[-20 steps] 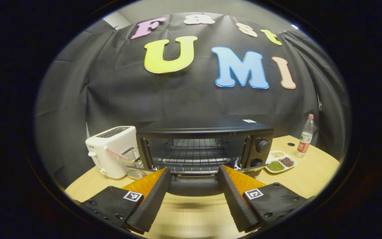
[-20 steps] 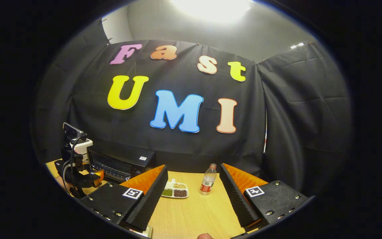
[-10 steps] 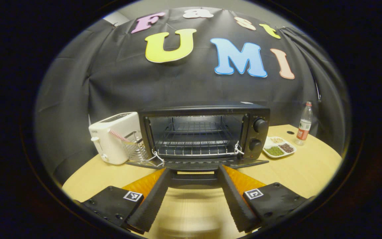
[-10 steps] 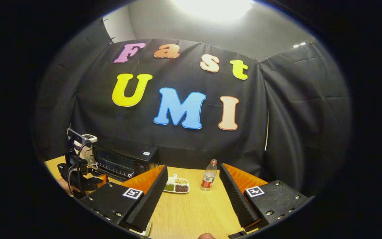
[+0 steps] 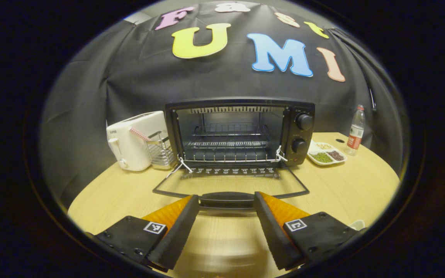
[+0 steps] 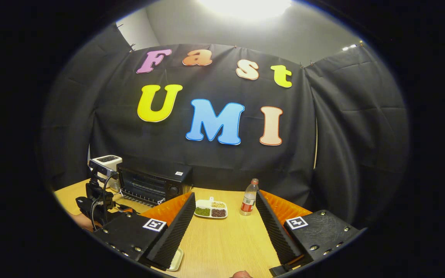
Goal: Open the electric oven with the left hand, put the food in, and close the electric oven.
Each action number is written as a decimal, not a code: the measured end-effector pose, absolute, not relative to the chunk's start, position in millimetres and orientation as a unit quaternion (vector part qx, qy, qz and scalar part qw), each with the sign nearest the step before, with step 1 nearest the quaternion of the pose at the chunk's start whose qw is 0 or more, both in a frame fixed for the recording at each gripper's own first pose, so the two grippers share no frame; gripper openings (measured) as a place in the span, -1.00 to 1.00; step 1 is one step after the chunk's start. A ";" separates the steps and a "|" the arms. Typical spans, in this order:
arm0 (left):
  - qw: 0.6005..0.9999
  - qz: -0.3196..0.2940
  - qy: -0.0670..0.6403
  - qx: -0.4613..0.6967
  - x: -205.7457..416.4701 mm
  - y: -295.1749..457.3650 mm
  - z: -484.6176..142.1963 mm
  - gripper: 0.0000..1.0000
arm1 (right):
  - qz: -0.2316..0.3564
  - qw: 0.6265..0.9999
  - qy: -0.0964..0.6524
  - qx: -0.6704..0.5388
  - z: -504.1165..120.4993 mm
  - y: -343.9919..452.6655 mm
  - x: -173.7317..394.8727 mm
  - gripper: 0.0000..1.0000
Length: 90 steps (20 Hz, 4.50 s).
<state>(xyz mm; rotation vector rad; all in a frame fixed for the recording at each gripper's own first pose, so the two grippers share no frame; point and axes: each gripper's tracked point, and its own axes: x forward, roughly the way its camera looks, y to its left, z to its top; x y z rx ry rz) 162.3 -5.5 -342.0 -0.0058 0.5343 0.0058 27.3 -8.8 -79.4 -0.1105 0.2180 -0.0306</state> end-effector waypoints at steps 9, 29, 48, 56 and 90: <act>0.987 0.020 0.159 -0.014 118.7 25.4 -203.2 1.00 | 0.052 0.980 0.185 0.048 -120.8 16.4 24.5 0.94; 0.995 0.090 0.029 -0.011 37.3 97.9 -54.8 1.00 | 0.188 0.763 0.557 0.269 -277.2 79.1 -19.9 0.97; 0.989 0.141 0.038 -0.001 18.9 135.1 -65.8 1.00 | 0.167 0.649 0.695 0.260 -364.5 83.0 -48.0 -0.43; 0.991 0.128 0.040 -0.006 33.8 121.3 -69.6 0.92 | 0.171 0.661 0.688 0.246 -368.4 74.0 -48.6 -0.96; 0.994 0.098 0.043 -0.017 134.1 185.4 -97.4 1.00 | 0.000 0.687 0.522 0.505 -300.2 221.7 129.2 -0.99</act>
